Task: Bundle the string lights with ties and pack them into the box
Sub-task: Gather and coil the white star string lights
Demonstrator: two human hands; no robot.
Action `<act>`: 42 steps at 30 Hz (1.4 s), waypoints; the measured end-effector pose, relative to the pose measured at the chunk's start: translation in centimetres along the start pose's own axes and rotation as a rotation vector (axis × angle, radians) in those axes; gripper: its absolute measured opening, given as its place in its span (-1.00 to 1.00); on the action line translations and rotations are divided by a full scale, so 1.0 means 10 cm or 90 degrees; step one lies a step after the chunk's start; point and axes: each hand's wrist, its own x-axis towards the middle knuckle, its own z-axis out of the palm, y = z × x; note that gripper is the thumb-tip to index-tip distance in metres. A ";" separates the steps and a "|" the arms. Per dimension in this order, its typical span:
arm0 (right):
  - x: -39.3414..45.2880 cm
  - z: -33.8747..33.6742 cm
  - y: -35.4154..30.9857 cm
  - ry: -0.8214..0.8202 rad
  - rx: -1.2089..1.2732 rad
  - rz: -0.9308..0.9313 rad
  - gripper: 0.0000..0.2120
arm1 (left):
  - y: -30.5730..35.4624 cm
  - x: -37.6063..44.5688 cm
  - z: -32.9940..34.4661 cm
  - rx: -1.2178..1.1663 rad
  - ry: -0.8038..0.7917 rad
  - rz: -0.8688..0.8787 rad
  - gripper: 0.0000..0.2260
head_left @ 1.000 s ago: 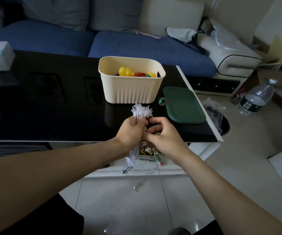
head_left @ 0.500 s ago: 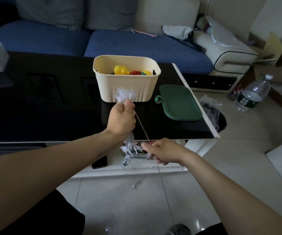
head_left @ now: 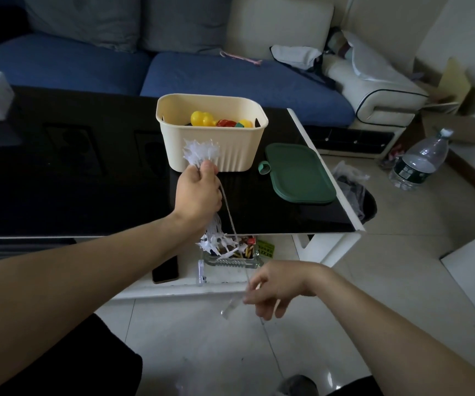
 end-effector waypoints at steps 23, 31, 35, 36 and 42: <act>-0.29 -0.49 0.23 0.688 0.264 -0.138 -0.74 | -0.13 -0.02 -0.04 0.095 -0.033 -0.022 -0.75; -0.45 -0.54 0.09 0.740 0.303 -0.304 -0.76 | -0.07 0.01 0.01 0.017 -0.003 -0.042 -0.70; -0.46 -0.48 0.14 0.522 0.123 -0.226 -0.80 | -0.06 0.03 -0.02 -0.035 -0.021 -0.062 -0.73; -0.45 -0.46 0.15 0.462 0.117 -0.198 -0.83 | -0.05 0.04 -0.03 -0.058 -0.019 -0.072 -0.74; -0.43 -0.48 0.29 0.318 0.101 -0.113 -0.79 | -0.01 0.09 -0.06 -0.039 0.035 -0.067 -0.71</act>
